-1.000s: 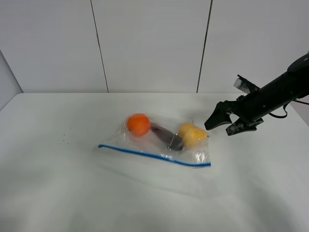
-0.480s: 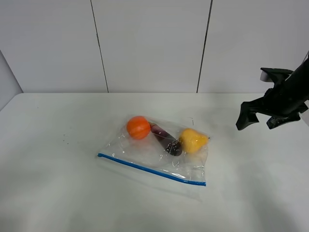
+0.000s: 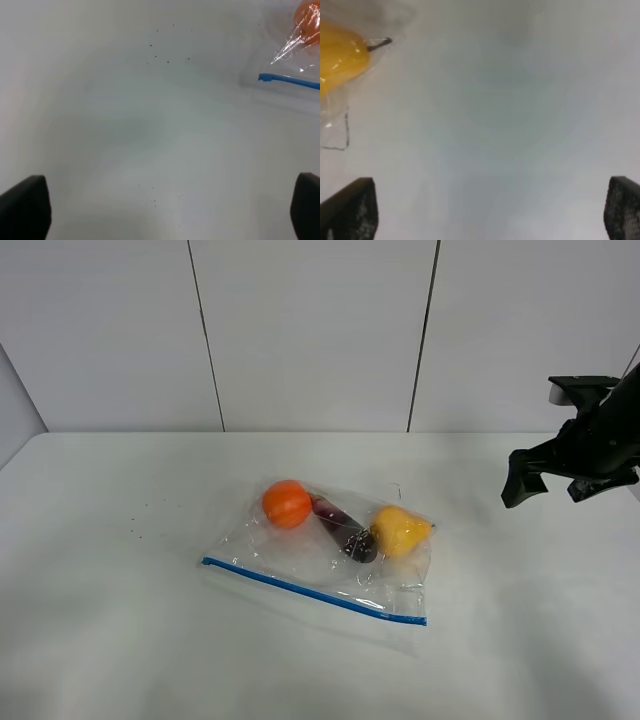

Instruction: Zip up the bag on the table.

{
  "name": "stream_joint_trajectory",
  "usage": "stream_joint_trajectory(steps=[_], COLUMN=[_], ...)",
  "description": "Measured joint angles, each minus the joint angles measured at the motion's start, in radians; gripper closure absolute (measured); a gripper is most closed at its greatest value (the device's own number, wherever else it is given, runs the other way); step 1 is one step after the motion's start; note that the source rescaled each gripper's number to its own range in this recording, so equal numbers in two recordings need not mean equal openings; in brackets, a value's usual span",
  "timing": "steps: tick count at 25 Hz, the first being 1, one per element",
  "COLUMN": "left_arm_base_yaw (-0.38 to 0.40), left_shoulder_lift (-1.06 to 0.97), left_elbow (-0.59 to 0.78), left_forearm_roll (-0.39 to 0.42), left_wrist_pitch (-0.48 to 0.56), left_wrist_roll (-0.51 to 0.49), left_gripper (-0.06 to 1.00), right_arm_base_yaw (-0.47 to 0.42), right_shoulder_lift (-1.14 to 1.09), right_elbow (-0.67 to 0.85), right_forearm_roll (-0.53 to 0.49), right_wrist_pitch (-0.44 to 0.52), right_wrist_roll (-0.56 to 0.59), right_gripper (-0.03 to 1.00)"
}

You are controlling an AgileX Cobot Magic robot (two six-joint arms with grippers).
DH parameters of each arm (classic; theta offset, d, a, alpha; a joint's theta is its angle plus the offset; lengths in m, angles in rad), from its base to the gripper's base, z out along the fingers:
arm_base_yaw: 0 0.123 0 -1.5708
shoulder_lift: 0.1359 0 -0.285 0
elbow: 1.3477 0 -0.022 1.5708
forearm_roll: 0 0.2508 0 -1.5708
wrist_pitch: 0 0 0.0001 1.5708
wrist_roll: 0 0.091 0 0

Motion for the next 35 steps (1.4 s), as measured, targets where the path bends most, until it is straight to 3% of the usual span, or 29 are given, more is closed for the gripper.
stream_joint_trajectory(steps=[9,16,26,35], left_arm_base_yaw=[0.0,0.0,0.0,0.0], left_shoulder_lift=[0.0,0.0,0.0,0.0], left_elbow=[0.0,0.0,0.0,0.0], left_forearm_roll=[0.0,0.0,0.0,0.0], left_wrist_pitch=[0.0,0.0,0.0,0.0], left_wrist_roll=[0.0,0.0,0.0,0.0], left_gripper=[-0.06,-0.06,-0.06,-0.06], right_arm_base_yaw=[0.0,0.0,0.0,0.0], right_shoulder_lift=[-0.025,-0.212,-0.66,-0.985], right_elbow=[0.007,0.026,0.352,0.531], right_forearm_roll=[-0.01,-0.06,-0.07,-0.064], right_wrist_pitch=[0.008,-0.014,-0.092,-0.012], right_wrist_roll=[0.0,0.0,-0.095,-0.051], right_gripper=[-0.03,-0.03,-0.03,-0.03])
